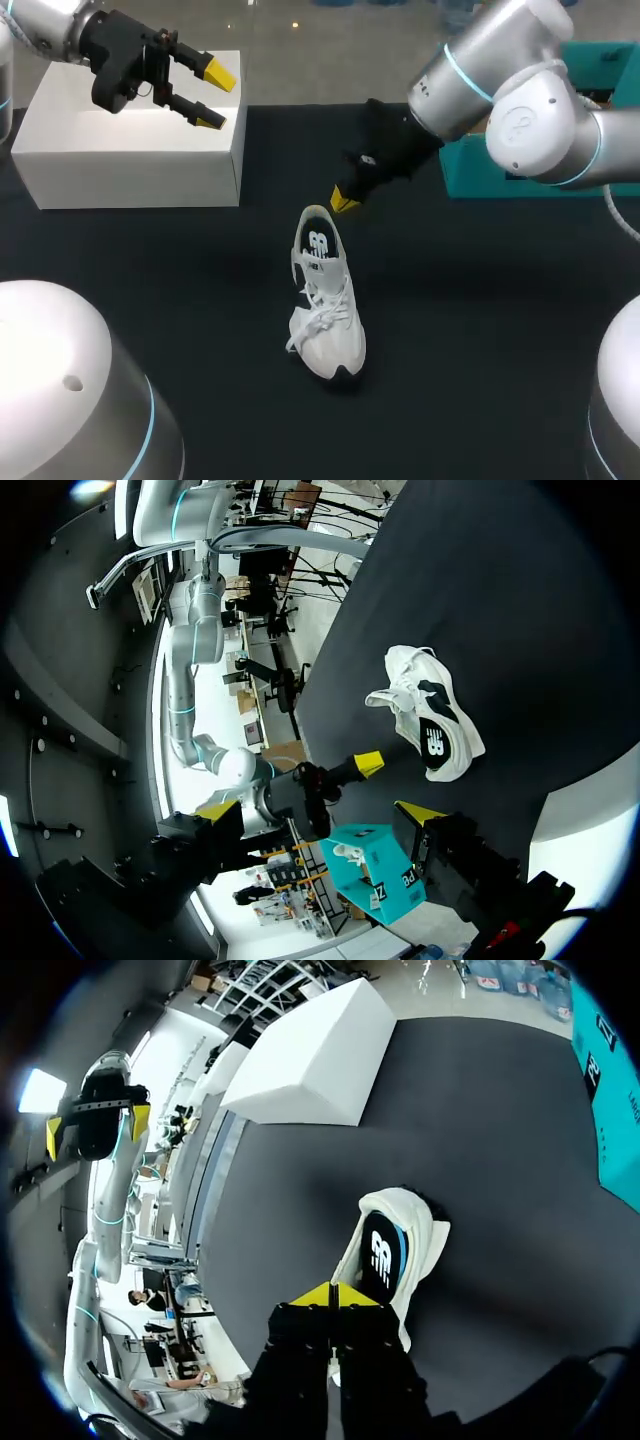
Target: Take the shoe out of the shoebox, open the shoe tongue, remove and reinsert the insole, then place the shoe into the shoebox
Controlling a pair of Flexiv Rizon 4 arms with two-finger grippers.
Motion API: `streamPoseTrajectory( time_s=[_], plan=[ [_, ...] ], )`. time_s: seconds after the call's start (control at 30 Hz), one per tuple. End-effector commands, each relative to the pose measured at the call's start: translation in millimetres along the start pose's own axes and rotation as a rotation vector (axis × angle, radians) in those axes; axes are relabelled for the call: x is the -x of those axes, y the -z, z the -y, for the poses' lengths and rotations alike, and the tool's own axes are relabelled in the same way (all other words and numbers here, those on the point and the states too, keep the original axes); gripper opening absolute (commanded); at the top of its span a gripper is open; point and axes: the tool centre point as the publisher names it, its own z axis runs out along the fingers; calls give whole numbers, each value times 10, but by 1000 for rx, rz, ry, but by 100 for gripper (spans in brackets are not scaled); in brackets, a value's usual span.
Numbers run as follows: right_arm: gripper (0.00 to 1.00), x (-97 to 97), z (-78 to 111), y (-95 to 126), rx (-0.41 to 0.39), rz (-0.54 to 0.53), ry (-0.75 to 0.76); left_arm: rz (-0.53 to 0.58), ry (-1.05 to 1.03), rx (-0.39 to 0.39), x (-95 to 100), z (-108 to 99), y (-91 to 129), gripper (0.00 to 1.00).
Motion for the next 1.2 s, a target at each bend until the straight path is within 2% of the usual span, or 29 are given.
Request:
streamPoseTrajectory(
  time_s=[0.03,0.2,0.3,0.37,0.87,0.9,0.97,1.2],
  plan=[
    [0,35,-57,-71,3,148,-16,-2,-1,-4,1,-8,7,100],
    [0,184,-62,-205,33,308,-58,-2,-1,-4,1,-8,7,100],
    [0,228,-73,-276,56,400,-30,-2,-1,-4,1,-8,7,100],
    [0,254,-90,-317,12,458,-45,-2,-1,-4,1,-8,7,100],
    [0,254,-90,-317,12,458,-45,-2,-1,-4,1,-8,7,100],
    [0,263,-114,-372,48,458,-42,-2,-1,-4,1,-8,7,100],
    [0,286,-150,-466,57,437,-41,-2,-1,-4,1,-8,7,100],
    [0,228,-169,-683,30,439,-42,-2,-1,-4,1,-8,7,100]
  ],
)
